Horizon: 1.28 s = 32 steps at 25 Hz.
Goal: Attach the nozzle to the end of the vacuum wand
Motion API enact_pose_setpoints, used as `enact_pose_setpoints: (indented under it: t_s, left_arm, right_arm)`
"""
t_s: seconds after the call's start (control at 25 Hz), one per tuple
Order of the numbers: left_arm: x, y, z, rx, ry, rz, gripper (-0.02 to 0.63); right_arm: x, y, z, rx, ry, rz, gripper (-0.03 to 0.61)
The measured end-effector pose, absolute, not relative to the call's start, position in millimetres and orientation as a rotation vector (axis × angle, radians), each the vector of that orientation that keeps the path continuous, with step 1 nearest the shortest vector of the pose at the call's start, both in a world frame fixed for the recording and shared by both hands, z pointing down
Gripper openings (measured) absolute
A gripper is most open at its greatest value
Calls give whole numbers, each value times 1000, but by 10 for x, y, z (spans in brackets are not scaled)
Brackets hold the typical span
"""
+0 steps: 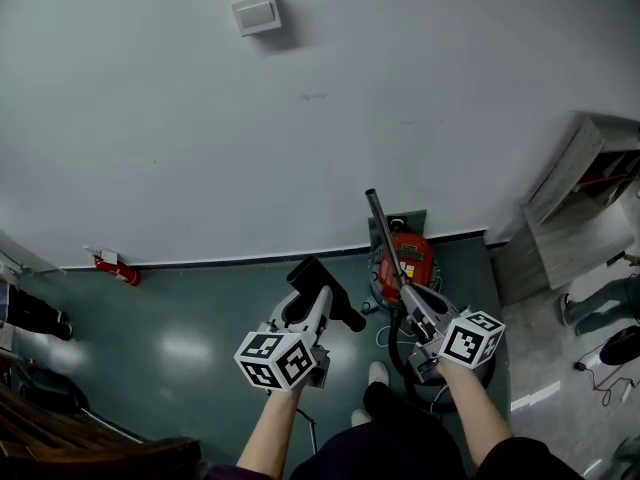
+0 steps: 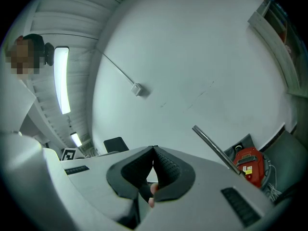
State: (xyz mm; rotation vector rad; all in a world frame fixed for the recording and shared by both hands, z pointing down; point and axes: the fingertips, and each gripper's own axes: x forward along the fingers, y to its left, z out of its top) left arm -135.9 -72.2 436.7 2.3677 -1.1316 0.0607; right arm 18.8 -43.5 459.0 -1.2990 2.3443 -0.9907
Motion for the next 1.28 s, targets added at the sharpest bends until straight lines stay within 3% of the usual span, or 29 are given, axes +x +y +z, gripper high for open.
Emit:
enact_pose_setpoints:
  t_s: [1.28]
  left_arm:
    - [-1138, -1990, 4410, 2386, -1104, 121, 87]
  right_arm:
    - [467, -1582, 4800, -1349, 2279, -1017, 18]
